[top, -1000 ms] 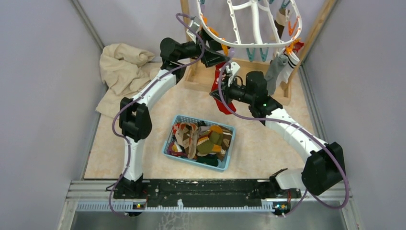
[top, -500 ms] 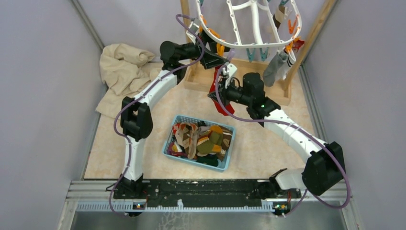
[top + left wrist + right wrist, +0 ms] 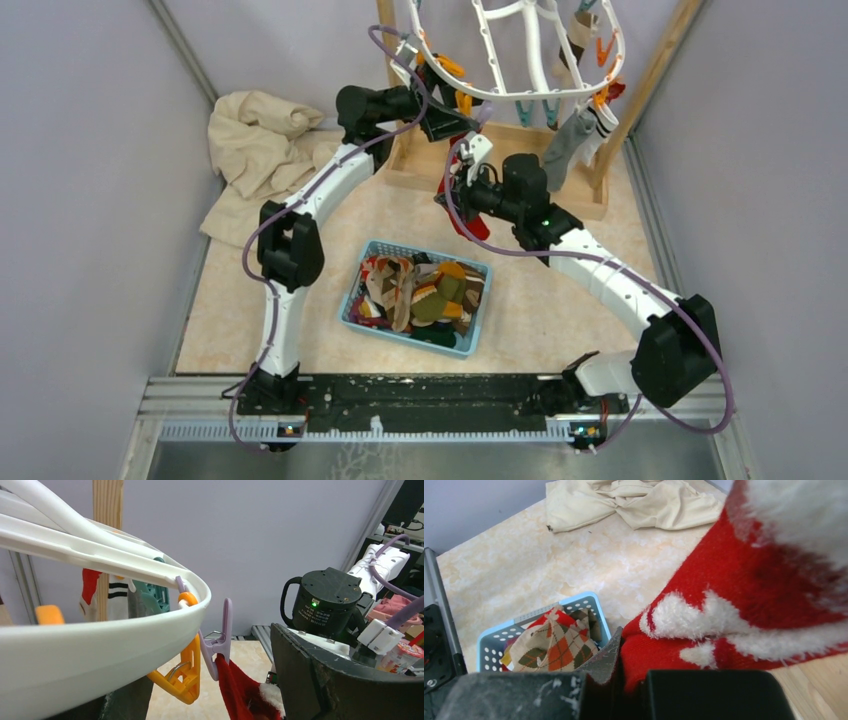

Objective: Remove the socks clipped to the hanger
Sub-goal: Remove the sock from the hanger.

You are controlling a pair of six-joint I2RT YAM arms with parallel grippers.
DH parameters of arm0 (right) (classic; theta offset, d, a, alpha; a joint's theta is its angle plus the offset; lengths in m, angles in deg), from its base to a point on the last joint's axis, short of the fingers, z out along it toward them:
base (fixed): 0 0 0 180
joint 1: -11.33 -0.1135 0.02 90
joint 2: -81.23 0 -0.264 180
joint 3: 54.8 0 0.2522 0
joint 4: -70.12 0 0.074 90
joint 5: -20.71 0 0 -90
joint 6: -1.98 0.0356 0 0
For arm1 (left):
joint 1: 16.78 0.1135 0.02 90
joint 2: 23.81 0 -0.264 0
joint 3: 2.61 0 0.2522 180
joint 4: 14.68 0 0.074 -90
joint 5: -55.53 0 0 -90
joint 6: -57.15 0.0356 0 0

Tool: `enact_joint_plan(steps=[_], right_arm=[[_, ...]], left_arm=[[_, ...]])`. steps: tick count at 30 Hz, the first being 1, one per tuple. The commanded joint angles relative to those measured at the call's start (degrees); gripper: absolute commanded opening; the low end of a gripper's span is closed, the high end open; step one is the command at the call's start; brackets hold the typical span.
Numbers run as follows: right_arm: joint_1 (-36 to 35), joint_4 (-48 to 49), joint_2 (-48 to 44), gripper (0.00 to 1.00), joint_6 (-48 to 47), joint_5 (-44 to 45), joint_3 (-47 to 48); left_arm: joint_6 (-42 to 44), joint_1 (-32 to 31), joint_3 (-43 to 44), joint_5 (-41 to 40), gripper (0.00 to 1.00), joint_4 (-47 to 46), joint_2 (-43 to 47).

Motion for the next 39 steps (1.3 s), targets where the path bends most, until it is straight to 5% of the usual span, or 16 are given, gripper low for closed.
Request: enact_joint_plan(steps=[1,16,30,39], right_arm=[[-2.2,-4.4,1.2,0.0,-2.0,0.5,-0.7],[-4.6,-8.5,1.9,0.0,-6.0,10.8,0.0],[-5.7,-9.3,2.3,0.0,-7.1,12.9,-0.1],[-5.7,-10.4,-2.9,0.0,-5.6,8.2,-1.8]], left_arm=[[2.1,-1.5,1.9,-0.7,0.84,1.8,-0.6],[13.5,-3.0,1.8,-8.4,0.79,16.8,1.5],[15.1,-3.5,1.1,-13.0,0.65,19.1,2.2],[17.5,-2.9,-2.8,-11.6,0.74,21.6,6.3]])
